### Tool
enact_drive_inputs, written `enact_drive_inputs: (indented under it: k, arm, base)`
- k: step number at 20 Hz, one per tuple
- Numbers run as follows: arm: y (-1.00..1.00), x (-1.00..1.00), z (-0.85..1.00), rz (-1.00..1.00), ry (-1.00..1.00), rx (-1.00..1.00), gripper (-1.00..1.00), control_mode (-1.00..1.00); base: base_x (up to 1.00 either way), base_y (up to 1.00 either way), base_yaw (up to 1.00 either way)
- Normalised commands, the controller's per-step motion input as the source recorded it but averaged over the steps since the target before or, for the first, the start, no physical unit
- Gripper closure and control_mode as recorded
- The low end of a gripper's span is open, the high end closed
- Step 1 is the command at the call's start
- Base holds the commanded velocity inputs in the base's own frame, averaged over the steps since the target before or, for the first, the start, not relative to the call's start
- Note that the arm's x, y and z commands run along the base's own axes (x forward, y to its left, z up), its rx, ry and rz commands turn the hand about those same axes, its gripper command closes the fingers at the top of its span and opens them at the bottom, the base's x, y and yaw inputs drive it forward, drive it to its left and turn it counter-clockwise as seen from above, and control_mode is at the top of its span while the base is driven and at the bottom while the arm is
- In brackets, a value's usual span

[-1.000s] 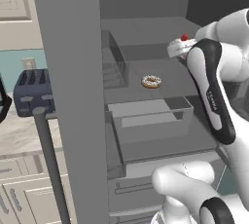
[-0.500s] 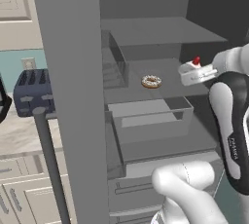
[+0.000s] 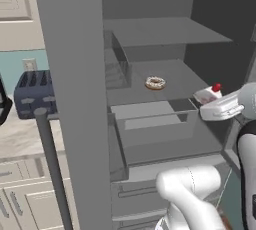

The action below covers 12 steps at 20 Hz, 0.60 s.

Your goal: Take the cake and donut from the fridge and place them on the empty tray on the dining counter.

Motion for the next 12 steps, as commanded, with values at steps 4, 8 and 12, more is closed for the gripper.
enact_drive_inputs:
  k: [4,8,12]
  arm:
    - [0.0,0.0,0.0,0.0,0.0,0.0,1.0,1.0]
    - [0.0,0.0,0.0,0.0,0.0,0.0,1.0,1.0]
    - [0.0,0.0,0.0,0.0,0.0,0.0,1.0,1.0]
  base:
    - [-0.94,0.0,0.0]
    - [-1.0,0.0,0.03]
    - [-0.83,0.0,0.11]
